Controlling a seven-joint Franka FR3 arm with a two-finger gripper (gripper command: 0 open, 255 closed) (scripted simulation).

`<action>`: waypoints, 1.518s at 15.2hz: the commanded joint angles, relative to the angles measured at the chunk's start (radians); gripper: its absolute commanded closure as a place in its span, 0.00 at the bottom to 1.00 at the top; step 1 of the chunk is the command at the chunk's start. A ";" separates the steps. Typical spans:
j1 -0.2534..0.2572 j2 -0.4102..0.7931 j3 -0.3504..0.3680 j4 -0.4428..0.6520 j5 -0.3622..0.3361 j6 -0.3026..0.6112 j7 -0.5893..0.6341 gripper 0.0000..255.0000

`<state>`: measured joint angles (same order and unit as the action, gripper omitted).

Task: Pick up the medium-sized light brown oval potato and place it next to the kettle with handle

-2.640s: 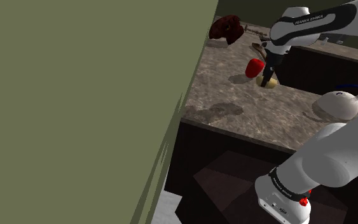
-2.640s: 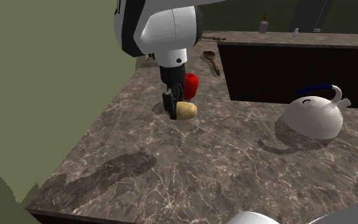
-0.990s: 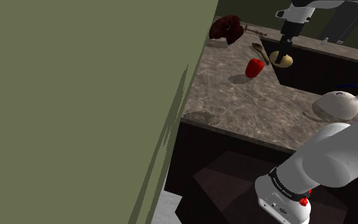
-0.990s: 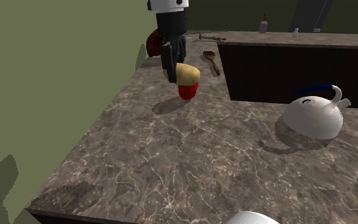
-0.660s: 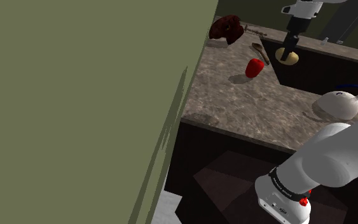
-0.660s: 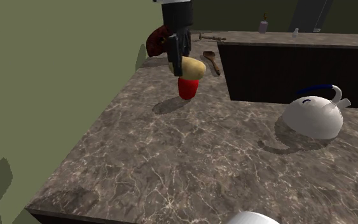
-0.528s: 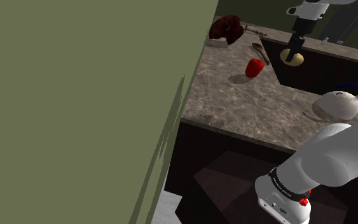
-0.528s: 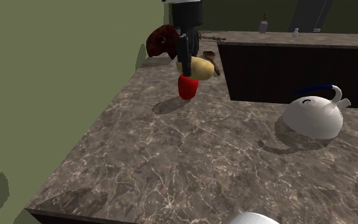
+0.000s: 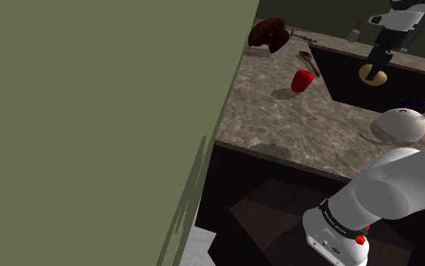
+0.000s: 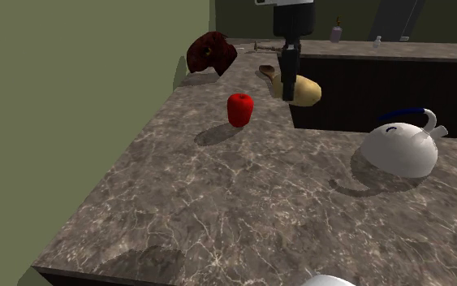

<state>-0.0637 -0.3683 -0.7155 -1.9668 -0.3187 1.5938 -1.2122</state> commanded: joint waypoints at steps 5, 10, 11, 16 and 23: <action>-0.044 -0.002 -0.107 0.033 -0.043 0.004 -0.150 1.00; -0.060 0.031 -0.220 0.085 -0.052 0.018 -0.284 1.00; -0.061 0.043 -0.247 0.098 -0.050 0.022 -0.313 1.00; -0.042 0.139 -0.417 0.182 -0.001 0.050 -0.482 1.00; -0.029 0.196 -0.511 0.150 0.039 0.130 -0.552 1.00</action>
<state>-0.0951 -0.1780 -1.2217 -1.8087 -0.2838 1.7125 -1.7644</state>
